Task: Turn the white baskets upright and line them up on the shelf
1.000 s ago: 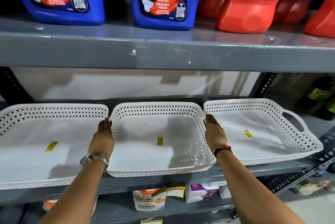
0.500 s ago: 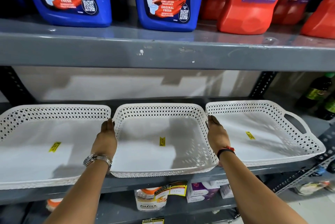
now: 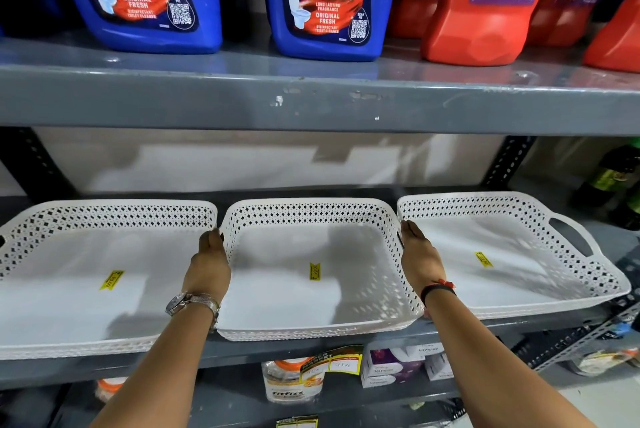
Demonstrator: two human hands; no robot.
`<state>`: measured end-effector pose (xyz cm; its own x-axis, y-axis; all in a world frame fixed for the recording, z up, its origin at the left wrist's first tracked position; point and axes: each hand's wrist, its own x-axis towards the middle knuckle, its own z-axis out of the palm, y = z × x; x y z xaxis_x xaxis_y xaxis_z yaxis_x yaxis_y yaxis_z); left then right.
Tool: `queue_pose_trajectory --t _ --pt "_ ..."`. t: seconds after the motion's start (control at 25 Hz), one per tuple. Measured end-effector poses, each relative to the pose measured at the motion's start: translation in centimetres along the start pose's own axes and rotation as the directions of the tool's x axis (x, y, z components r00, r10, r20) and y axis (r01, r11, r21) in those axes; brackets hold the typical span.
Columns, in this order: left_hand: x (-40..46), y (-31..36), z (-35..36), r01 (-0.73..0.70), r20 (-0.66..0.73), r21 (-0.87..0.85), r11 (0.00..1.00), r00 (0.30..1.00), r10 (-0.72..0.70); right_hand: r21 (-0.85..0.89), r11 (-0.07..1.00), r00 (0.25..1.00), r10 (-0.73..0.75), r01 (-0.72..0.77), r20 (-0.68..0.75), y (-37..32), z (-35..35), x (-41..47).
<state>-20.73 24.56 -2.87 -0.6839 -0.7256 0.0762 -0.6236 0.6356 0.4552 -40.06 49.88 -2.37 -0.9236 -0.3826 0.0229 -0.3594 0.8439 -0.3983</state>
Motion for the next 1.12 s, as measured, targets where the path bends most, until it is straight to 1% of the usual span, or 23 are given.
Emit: queue_pose_trajectory --t 0.08,0.2,0.44,0.64,0.8,0.92,1.0,1.08,1.12 --pt "0.0 0.0 0.0 0.013 -0.002 -0.004 1.0 1.0 -0.013 0.008 1.0 1.0 0.004 -0.004 0.011 0.0 0.0 0.0" --pt "-0.1 0.0 0.1 0.002 -0.015 0.04 0.999 1.0 -0.002 0.016 1.0 1.0 0.006 -0.006 -0.002 0.1 0.0 0.0" --pt "-0.2 0.1 0.1 -0.006 0.008 0.094 0.996 1.0 0.005 0.03 1.0 1.0 0.003 -0.003 0.006 0.1 0.1 0.0" --pt "-0.1 -0.1 0.2 -0.018 -0.02 0.018 1.0 1.0 0.019 0.023 1.0 1.0 -0.009 0.009 0.011 0.2 0.3 0.1" --pt "0.0 -0.4 0.4 -0.032 -0.038 0.018 0.999 0.999 0.033 0.004 1.0 1.0 -0.016 0.016 0.018 0.5 0.6 0.4" --pt "0.2 -0.5 0.4 -0.028 -0.006 0.061 0.998 1.0 0.029 -0.012 1.0 0.998 -0.009 0.01 0.057 0.5 0.5 0.6" --pt "0.2 -0.5 0.1 -0.012 0.035 0.115 0.993 0.999 0.008 -0.054 0.999 0.995 0.007 -0.002 0.102 0.1 0.2 0.4" --pt "0.2 -0.1 -0.6 0.006 0.08 0.204 0.979 0.997 -0.023 -0.15 0.989 0.996 0.01 0.003 0.089 -0.2 -0.2 -0.1" --pt "0.2 0.0 -1.0 0.007 0.091 0.268 0.963 0.995 -0.033 -0.213 0.977 0.998 -0.01 0.022 0.058 -0.3 -0.5 -0.3"
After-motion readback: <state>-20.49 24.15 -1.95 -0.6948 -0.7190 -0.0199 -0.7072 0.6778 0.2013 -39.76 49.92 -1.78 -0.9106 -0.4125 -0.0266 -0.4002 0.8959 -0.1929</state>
